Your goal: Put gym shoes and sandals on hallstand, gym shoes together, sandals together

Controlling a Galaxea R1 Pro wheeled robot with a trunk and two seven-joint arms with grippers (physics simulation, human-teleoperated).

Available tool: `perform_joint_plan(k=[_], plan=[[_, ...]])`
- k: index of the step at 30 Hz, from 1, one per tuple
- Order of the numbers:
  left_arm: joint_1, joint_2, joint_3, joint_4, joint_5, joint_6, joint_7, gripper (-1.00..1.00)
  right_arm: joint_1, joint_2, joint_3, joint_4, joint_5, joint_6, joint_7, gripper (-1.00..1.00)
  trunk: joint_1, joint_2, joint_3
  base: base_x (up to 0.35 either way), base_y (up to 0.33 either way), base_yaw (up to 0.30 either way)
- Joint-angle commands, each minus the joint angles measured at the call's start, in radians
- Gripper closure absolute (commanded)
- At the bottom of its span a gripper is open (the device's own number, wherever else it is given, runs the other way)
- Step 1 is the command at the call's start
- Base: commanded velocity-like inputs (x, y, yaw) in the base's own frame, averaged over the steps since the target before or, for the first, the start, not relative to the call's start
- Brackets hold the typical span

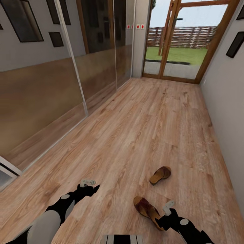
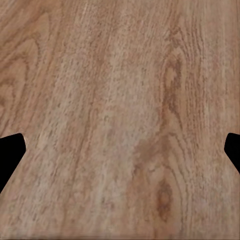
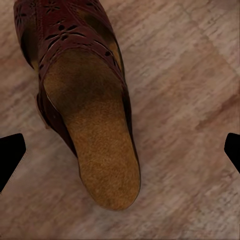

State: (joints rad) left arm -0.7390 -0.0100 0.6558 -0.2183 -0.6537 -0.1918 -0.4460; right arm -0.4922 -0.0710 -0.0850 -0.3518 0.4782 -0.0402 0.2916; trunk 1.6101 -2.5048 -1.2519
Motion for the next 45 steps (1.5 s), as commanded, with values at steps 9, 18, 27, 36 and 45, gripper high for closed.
perform_joint_plan(k=[9, 18, 27, 36, 45], plan=[[0.000, -0.001, 0.008, -0.001, -0.011, -0.004, -0.003, -1.00, 0.000, -0.001, -0.009, -0.001, 0.010, -0.004, 0.006, -1.00, 0.000, 0.000, -0.005, 0.000, 0.000, 0.058], [0.000, -0.003, 0.007, -0.001, -0.012, -0.004, -0.003, -1.00, 0.000, -0.006, -0.008, -0.001, 0.013, -0.009, 0.001, -1.00, 0.002, -0.001, -0.024, 0.000, 0.000, 0.007], [0.000, -0.005, 0.006, -0.001, -0.012, -0.005, -0.003, -1.00, 0.000, -0.009, -0.008, -0.002, 0.064, -0.058, 0.000, -1.00, 0.002, -0.001, -0.024, 0.000, 0.000, 0.000], [0.000, -0.003, 0.007, -0.001, -0.012, -0.005, -0.003, -1.00, 0.000, -0.011, -0.010, -0.003, 0.100, -0.082, 0.000, -1.00, 0.002, -0.001, -0.024, 0.000, 0.000, 0.000], [0.000, -0.004, 0.007, -0.001, -0.012, -0.005, -0.003, -1.00, 0.000, -0.023, -0.014, -0.004, 0.105, -0.085, 0.000, -1.00, 0.002, -0.001, -0.024, 0.000, 0.000, 0.000]])
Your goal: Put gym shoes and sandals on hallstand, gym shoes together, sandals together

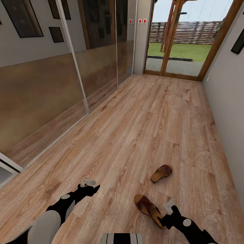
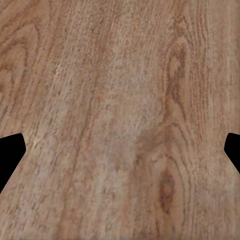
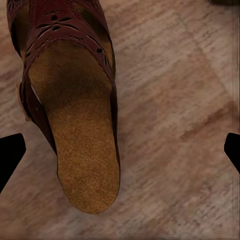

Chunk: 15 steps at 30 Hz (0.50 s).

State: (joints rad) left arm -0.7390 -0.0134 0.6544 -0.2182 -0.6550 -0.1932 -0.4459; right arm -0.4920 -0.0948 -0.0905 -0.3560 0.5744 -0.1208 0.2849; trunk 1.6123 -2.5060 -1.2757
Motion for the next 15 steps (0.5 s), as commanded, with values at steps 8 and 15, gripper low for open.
perform_joint_plan(k=[8, 15], plan=[[0.000, -0.002, 0.008, -0.001, -0.011, -0.003, -0.004, -1.00, 0.000, -0.018, -0.012, -0.003, 0.009, -0.005, 0.007, -1.00, 0.000, 0.000, -0.001, 0.000, 0.000, 0.000], [0.000, -0.002, 0.008, -0.001, -0.011, -0.003, -0.004, -1.00, 0.000, -0.024, -0.013, -0.005, 0.009, -0.005, 0.008, -1.00, 0.000, 0.000, -0.007, 0.000, 0.000, 0.000]])
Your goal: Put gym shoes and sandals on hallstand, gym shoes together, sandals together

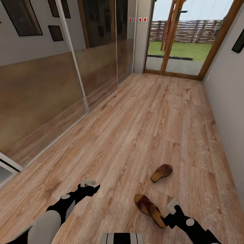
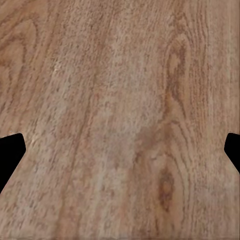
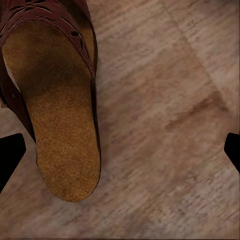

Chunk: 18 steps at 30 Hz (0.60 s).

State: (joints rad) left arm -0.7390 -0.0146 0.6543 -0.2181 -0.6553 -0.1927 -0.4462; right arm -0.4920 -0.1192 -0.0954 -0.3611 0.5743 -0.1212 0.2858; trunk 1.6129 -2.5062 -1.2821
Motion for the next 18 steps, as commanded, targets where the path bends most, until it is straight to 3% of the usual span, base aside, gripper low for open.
perform_joint_plan(k=[1, 14, 18], plan=[[0.000, -0.001, 0.008, -0.001, -0.010, -0.004, -0.004, -1.00, 0.000, 0.000, -0.009, 0.000, 0.008, -0.005, 0.007, -1.00, 0.000, -0.001, -0.006, 0.000, 0.000, 0.000], [-0.001, -0.001, 0.008, -0.001, -0.010, -0.005, -0.005, -1.00, 0.000, -0.002, -0.010, -0.001, 0.007, -0.005, 0.007, -1.00, 0.006, -0.004, -0.075, 0.000, 0.000, 0.000], [-0.001, 0.000, 0.008, -0.001, -0.010, -0.006, -0.005, -1.00, 0.000, -0.001, -0.009, -0.001, 0.007, -0.005, 0.007, -1.00, 0.006, -0.004, -0.080, 0.000, 0.000, 0.000]])
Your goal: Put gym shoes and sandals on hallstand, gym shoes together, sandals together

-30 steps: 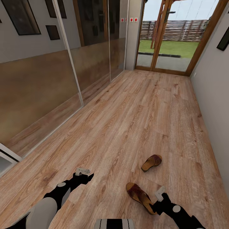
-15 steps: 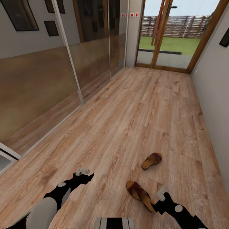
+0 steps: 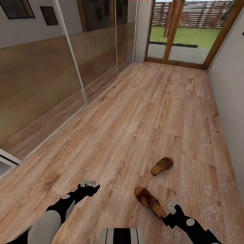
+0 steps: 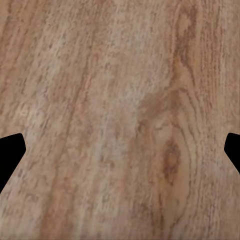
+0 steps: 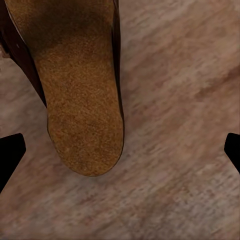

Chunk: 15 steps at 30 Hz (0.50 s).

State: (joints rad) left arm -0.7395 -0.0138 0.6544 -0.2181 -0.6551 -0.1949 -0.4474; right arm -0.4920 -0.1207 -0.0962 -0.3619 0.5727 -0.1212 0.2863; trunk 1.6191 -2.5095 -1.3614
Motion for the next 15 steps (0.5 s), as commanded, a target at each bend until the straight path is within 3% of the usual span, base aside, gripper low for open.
perform_joint_plan(k=[1, 12, 15], plan=[[-0.001, -0.001, 0.008, -0.001, -0.011, -0.004, -0.004, -1.00, 0.000, 0.001, -0.008, 0.000, 0.009, -0.005, 0.006, -1.00, 0.000, 0.000, -0.002, 0.000, 0.000, 0.000], [-0.013, -0.007, 0.011, -0.003, -0.010, -0.005, -0.005, -1.00, 0.000, 0.001, -0.008, 0.000, 0.009, -0.005, 0.005, -1.00, 0.000, 0.000, -0.005, 0.000, 0.000, 0.000], [-0.046, -0.012, 0.011, -0.019, -0.009, -0.001, -0.010, -1.00, 0.000, 0.001, -0.008, 0.000, 0.009, -0.005, 0.004, -1.00, 0.000, 0.000, -0.005, 0.000, 0.000, 0.000]])
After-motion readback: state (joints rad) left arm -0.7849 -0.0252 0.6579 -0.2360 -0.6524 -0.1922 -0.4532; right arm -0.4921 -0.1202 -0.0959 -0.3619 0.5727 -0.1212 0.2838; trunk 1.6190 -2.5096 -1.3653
